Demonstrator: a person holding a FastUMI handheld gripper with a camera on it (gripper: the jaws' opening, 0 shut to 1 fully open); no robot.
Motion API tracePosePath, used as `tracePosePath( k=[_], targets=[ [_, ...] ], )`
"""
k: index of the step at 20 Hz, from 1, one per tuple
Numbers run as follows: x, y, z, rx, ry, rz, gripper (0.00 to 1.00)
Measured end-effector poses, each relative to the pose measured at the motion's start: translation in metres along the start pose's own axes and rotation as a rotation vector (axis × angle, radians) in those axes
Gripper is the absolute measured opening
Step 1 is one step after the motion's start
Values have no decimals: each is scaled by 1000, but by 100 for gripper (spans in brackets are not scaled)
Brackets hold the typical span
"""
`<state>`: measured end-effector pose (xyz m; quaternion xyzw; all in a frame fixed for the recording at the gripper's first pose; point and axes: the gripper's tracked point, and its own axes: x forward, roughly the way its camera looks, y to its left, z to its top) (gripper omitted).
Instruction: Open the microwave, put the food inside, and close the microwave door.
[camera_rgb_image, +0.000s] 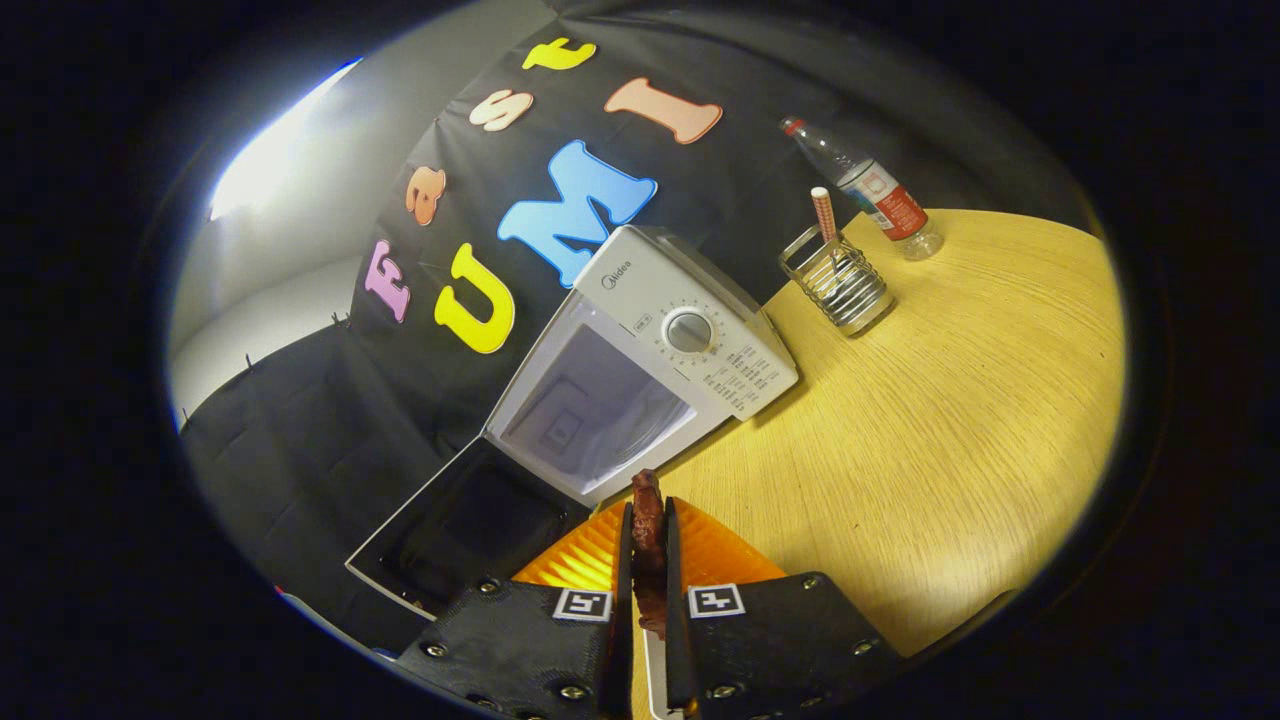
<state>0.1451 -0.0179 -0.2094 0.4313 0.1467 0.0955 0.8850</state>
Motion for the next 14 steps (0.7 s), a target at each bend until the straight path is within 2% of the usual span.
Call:
tracePosePath(
  k=[9, 14],
  targets=[
    [31, 59, 7, -53, -26, 51, 13],
    [66, 86, -3, -83, -23, 55, 13]
  ],
)
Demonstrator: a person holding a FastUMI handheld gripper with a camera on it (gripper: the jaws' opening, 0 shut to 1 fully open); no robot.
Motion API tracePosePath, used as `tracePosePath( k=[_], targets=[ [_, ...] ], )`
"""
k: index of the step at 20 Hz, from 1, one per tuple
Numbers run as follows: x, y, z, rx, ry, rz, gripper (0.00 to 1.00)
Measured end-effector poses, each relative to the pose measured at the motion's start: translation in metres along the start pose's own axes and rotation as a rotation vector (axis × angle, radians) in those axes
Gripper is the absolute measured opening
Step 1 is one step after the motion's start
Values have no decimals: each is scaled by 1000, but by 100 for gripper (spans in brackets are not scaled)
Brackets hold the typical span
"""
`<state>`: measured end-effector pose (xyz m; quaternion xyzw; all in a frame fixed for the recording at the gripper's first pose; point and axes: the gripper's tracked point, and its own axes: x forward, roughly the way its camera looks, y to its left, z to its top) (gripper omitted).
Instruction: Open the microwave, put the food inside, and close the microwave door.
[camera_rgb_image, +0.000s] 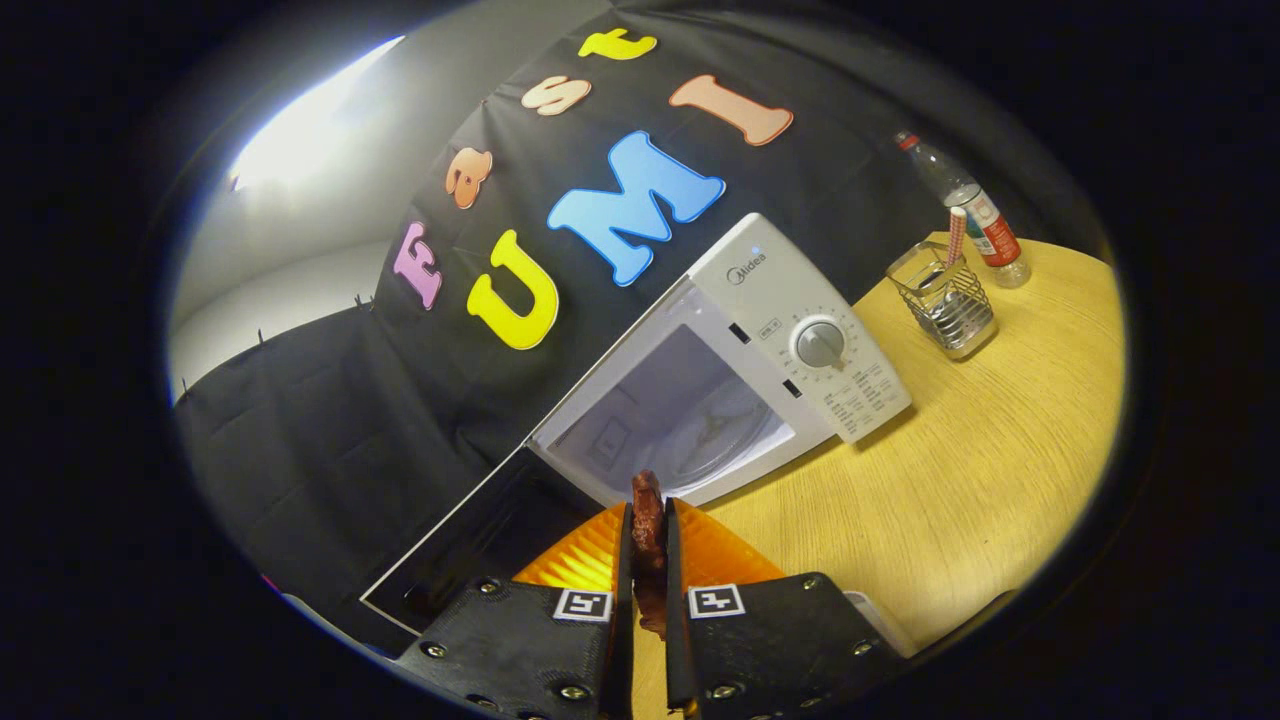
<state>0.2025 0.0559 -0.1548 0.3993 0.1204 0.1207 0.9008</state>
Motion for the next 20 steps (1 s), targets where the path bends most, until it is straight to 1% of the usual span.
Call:
tracePosePath(
  k=[3, 6, 9, 16, 20],
  targets=[
    [32, 15, -1, 6, 0, 15, 13],
    [70, 25, -3, -25, 1, 3, 13],
    [99, 27, -3, -64, -20, -26, 13],
    [173, 16, -6, -97, -69, -122, 13],
    [205, 4, 0, -76, -98, -163, 13]
  ],
)
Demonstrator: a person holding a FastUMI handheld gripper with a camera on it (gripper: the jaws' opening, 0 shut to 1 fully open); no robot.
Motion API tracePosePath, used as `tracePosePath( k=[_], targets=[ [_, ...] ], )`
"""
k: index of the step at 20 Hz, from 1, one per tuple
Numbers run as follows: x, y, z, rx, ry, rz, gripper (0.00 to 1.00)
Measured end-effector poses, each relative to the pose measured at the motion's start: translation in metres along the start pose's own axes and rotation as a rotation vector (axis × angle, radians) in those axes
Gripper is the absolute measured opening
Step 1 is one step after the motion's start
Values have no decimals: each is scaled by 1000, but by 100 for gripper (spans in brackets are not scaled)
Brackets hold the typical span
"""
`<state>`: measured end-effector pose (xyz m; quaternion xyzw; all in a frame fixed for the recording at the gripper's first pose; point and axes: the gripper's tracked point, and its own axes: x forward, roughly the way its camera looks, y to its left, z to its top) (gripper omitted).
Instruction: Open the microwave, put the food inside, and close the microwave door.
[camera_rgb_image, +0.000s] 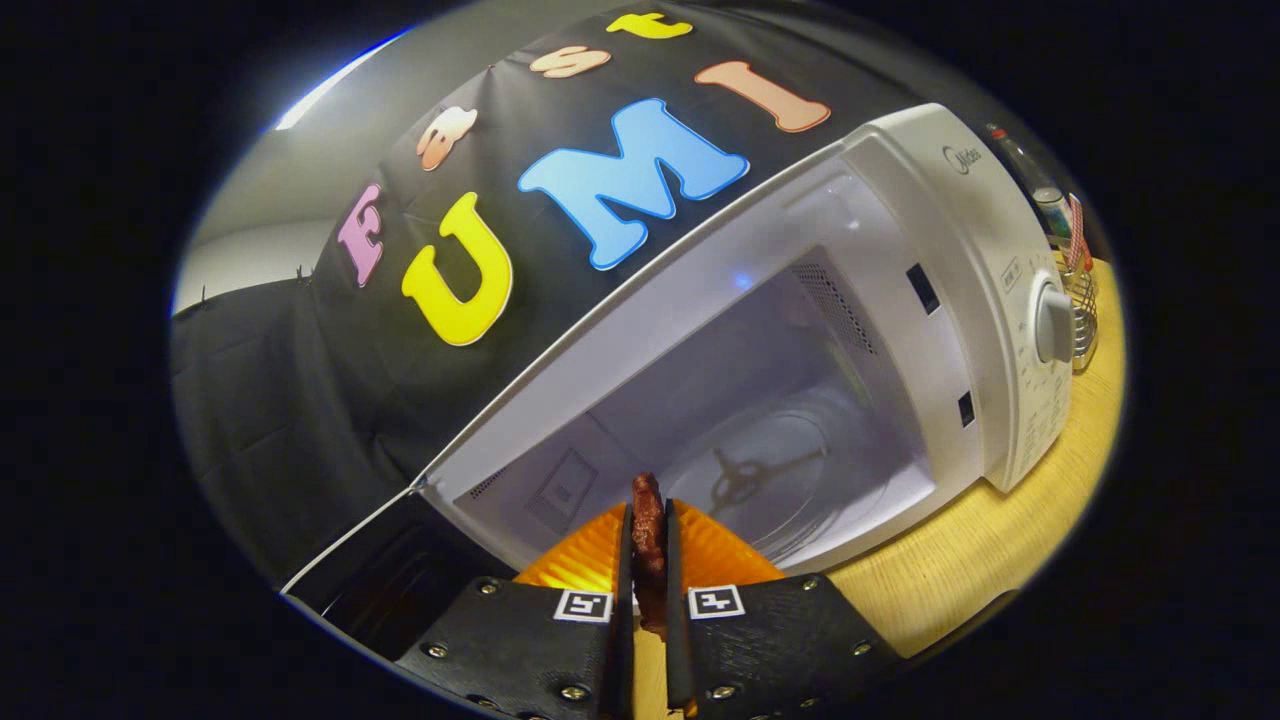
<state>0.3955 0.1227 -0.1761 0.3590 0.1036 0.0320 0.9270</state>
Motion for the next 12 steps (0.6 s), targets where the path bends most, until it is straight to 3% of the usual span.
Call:
tracePosePath(
  k=[7, 12],
  targets=[
    [44, -14, 18, -3, -90, -83, 13],
    [53, -33, 5, -46, -93, -130, 16]
  ],
)
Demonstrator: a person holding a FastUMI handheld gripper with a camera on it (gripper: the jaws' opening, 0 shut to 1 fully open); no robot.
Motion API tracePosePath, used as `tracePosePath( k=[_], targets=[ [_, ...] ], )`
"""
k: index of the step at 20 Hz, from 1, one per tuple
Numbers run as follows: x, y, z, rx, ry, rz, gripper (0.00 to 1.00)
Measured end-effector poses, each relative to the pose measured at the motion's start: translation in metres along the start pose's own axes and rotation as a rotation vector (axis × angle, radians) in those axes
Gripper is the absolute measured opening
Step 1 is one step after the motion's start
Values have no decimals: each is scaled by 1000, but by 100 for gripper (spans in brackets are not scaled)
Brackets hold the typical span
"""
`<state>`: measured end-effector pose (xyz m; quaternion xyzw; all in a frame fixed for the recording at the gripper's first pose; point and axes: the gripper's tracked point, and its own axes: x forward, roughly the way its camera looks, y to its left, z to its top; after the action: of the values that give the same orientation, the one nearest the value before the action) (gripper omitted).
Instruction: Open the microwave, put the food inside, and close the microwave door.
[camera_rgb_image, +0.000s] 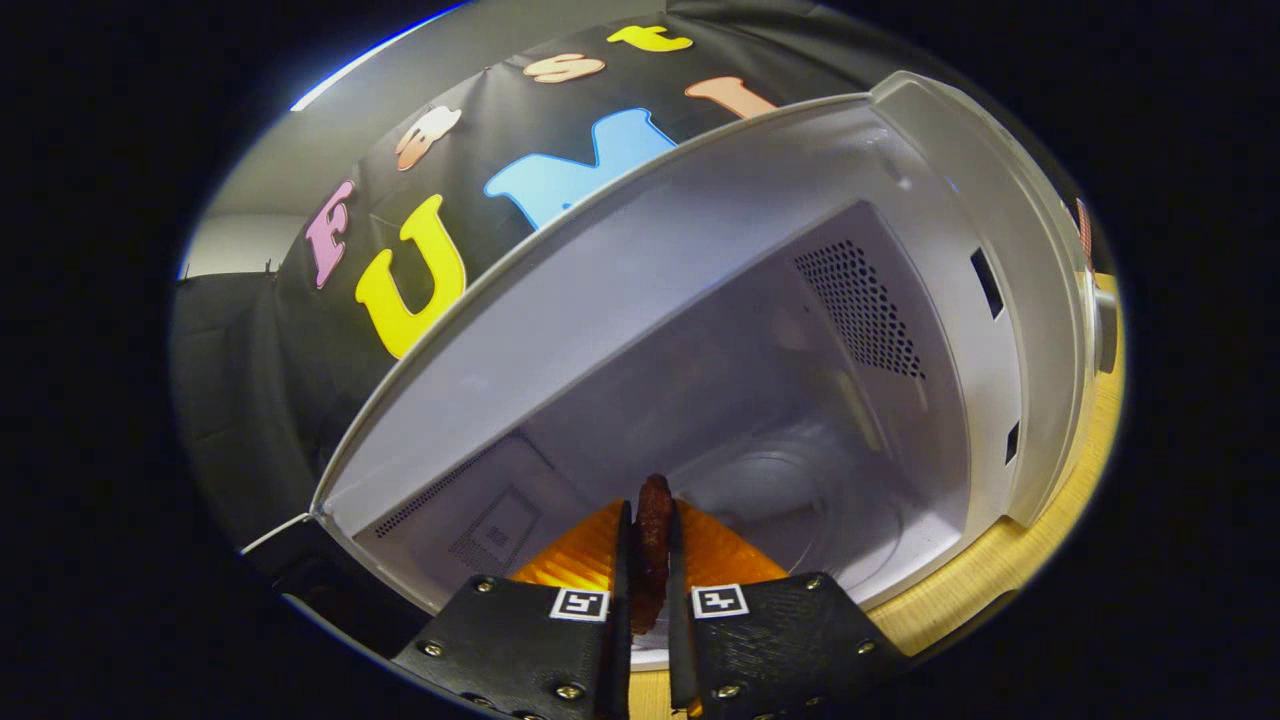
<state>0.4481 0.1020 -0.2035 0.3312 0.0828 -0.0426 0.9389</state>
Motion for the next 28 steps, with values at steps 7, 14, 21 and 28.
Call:
tracePosePath(
  k=[7, 14, 21, 28],
  targets=[
    [4, -41, -17, -73, 43, -163, 38],
    [-23, -22, -14, -192, 45, -94, 82],
    [-92, 16, 14, -330, -10, 60, 92],
    [-220, 97, 49, -444, -55, 360, 97]
  ],
)
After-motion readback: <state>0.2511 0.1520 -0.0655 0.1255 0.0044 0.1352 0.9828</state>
